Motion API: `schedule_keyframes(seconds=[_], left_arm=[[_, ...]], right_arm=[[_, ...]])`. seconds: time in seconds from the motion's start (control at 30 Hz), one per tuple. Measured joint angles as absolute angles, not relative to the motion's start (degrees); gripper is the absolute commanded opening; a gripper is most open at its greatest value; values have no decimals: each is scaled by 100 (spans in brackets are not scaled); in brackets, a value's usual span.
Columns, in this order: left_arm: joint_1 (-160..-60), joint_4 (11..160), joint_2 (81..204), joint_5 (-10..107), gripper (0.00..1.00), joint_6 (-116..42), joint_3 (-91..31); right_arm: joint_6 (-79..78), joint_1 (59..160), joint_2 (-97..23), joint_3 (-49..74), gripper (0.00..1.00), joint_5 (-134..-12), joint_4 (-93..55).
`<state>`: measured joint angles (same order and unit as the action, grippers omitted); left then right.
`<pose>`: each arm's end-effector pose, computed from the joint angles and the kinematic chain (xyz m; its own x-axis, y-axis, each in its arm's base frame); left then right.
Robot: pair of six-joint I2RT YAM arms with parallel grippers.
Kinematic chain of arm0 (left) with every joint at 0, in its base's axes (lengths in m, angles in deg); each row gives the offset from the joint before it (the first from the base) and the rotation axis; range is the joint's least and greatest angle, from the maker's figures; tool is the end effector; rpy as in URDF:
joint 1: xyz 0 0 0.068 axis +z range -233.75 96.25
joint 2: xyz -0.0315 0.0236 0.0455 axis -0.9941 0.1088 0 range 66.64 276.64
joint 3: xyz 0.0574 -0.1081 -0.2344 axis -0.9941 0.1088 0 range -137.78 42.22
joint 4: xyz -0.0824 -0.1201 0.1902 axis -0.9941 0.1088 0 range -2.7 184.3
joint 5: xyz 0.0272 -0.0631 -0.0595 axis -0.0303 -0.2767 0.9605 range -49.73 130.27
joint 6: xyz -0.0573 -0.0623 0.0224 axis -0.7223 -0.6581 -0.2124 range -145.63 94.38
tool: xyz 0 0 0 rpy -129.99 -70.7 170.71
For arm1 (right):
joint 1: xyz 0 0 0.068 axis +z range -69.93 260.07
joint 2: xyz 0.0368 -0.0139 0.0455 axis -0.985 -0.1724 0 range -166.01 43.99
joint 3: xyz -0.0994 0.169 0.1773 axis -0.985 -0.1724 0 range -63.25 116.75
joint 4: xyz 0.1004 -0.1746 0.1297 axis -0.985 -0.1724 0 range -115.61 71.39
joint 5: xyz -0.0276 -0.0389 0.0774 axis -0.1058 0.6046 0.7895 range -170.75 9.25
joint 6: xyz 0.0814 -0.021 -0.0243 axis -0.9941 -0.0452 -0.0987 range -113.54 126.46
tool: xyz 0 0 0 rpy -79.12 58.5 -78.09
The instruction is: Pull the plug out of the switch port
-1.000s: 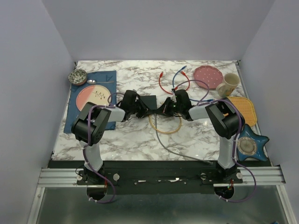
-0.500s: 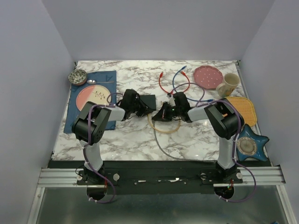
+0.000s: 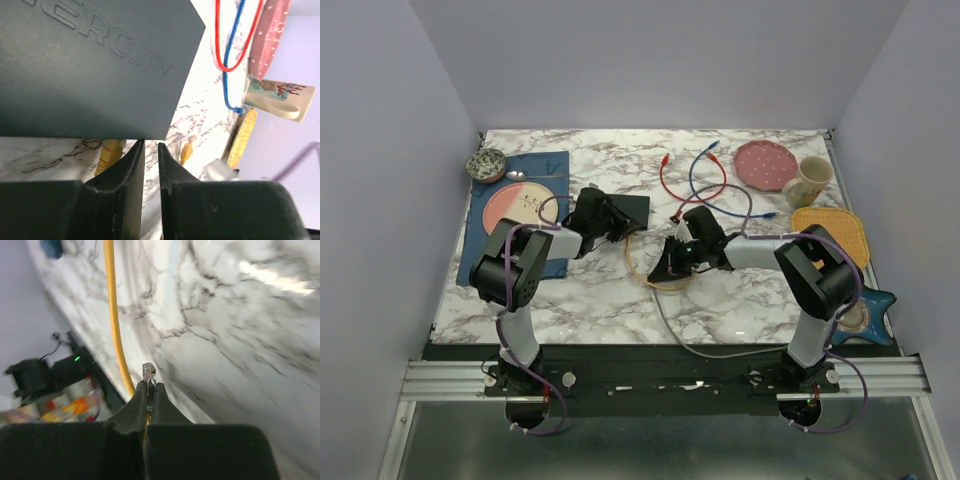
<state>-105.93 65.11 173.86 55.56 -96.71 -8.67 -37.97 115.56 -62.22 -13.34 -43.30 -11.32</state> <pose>0.3548 -0.1667 0.1228 -0.7041 -0.6984 -0.1284 -0.3080 0.4632 -0.8310 0.2601 0.2433 0.1053 -0.9889 -0.0225 -0.1470 -0.1307 0.6030 0.7870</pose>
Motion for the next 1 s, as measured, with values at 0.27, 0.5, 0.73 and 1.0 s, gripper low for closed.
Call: schedule_keyframes(seconds=[0.27, 0.5, 0.73, 1.0], left_arm=[[-10536, 6207, 16400, 5613, 28, -9556, -559], [-10479, 6130, 15960, 5615, 29, -9409, -310], [-10387, 6128, 15950, 5617, 29, -9396, -6], [-10387, 6119, 15807, 5639, 29, -9405, 241]], right_arm=[[-3001, 11556, -5455, -543, 1, -6422, -2649], [-2743, 11547, -5383, -309, 43, -7348, -3272], [-2492, 11547, -5166, -7, 67, -8052, -3593], [-2149, 11884, -4067, -512, 66, -8376, -3798]])
